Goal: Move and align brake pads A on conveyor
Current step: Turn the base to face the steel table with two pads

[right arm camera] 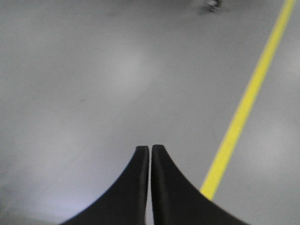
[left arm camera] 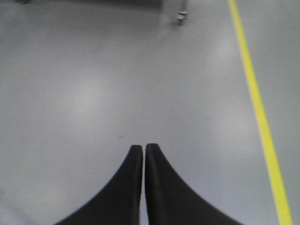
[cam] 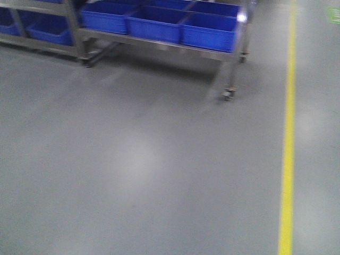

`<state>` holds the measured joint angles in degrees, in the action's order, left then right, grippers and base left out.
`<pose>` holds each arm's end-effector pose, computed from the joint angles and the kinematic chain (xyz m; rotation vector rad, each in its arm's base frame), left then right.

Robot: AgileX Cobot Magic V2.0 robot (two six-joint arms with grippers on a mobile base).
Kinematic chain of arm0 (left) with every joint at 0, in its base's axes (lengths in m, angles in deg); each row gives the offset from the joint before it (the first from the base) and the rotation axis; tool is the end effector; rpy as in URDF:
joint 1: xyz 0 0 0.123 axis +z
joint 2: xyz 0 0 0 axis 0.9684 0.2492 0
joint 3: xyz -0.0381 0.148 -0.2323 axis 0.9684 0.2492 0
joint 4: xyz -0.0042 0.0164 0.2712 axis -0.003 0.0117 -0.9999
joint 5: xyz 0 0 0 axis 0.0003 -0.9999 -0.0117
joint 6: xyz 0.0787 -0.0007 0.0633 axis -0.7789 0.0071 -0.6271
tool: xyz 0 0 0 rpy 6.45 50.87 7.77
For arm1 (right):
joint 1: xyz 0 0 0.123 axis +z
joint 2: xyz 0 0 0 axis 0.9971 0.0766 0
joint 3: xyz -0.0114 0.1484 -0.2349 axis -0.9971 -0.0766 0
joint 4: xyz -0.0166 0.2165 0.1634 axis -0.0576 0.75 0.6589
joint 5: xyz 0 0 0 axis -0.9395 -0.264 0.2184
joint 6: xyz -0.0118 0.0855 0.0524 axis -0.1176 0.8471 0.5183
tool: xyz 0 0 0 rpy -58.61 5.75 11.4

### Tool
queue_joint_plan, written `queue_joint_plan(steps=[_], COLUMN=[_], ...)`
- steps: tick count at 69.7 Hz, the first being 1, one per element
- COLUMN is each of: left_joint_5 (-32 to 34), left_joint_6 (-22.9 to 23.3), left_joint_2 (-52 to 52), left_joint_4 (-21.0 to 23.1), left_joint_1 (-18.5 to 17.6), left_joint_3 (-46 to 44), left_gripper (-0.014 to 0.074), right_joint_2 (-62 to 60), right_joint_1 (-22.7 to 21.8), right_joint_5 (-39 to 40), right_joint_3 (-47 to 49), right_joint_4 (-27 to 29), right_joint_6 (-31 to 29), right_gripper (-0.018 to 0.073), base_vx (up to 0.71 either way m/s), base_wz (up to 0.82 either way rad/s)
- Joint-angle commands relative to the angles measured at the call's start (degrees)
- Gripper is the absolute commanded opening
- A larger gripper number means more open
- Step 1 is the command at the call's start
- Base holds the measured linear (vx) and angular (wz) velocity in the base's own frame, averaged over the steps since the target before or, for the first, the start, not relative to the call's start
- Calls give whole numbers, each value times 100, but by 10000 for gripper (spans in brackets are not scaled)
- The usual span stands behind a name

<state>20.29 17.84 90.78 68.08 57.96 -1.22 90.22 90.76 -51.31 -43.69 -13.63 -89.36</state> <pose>0.1235 -0.0321 0.2464 0.1550 2.1058 -0.1872 0.1147 0.0142 0.2565 -0.2148 2.1885 0.0426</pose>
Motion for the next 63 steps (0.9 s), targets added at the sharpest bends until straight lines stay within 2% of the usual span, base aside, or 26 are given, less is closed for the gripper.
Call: queue_joint_plan(steps=[1,24,63], left_joint_5=[356,356,356], left_joint_6=[20,20,20], left_joint_2=[37,37,37], left_joint_4=[-8,-8,-8], left_joint_1=[-38,-38,-38], left_joint_3=[-160,-160,-160], left_gripper=[-6,-6,-6], right_joint_2=[45,45,45], right_joint_1=[-12,-12,-12], right_joint_5=[369,369,369], right_joint_3=[153,153,153], right_joint_4=[-16,-16,-16], right_joint_6=[-33,-33,-33], right_gripper=[-4,-4,-4], base_vx=[6,5,4], base_wz=[91,80,63])
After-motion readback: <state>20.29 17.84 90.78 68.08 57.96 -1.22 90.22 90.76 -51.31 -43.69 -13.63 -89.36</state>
